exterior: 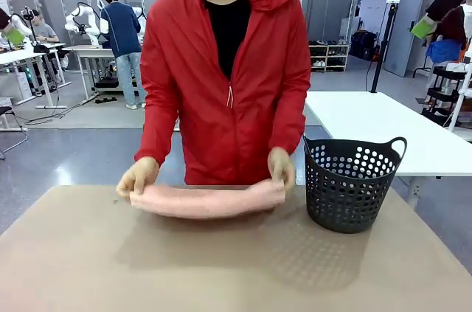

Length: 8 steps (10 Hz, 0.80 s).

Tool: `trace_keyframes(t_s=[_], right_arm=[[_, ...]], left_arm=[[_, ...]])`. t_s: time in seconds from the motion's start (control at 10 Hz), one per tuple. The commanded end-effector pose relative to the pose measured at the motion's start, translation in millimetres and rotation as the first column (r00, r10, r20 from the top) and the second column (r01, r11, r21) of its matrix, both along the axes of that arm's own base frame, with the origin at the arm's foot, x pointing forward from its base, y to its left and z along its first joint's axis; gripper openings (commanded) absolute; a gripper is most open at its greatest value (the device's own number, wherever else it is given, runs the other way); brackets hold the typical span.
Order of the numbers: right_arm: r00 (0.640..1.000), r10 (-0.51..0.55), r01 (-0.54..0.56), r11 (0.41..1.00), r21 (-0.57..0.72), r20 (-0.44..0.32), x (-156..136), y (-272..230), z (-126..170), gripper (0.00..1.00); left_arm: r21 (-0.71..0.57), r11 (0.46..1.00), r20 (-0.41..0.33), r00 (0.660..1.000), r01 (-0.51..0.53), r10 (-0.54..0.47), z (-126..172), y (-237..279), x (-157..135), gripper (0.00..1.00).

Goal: Fold the towel.
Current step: Release the end of the 100 cm Hotel Towel you were holding, then pick up the 100 cm Hotel Towel and place it on the left side of the table.

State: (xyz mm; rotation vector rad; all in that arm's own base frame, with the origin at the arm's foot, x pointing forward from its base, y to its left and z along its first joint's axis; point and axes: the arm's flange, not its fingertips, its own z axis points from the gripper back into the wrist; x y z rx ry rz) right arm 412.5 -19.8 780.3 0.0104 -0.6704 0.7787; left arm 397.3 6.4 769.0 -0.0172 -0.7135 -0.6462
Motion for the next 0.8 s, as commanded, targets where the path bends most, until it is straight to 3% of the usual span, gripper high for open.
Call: trace_keyframes(t_s=[0.0, 0.1, 0.7], right_arm=[[0.999, -0.042, 0.042, 0.999, 0.007, 0.012, -1, 13, -10, 1.0], [1.0, 0.0, 0.0, 1.0, 0.0, 0.0, 0, 0, 0, 1.0], [1.0, 0.0, 0.0, 1.0, 0.0, 0.0, 0, 0, 0, 1.0]], left_arm=[[0.006, 1.0, 0.031, 0.999, -0.03, 0.029, -12, -18, -5, 1.0], [0.0, 1.0, 0.0, 1.0, 0.0, 0.0, 0, 0, 0, 1.0], [0.0, 1.0, 0.0, 1.0, 0.0, 0.0, 0, 0, 0, 1.0]])
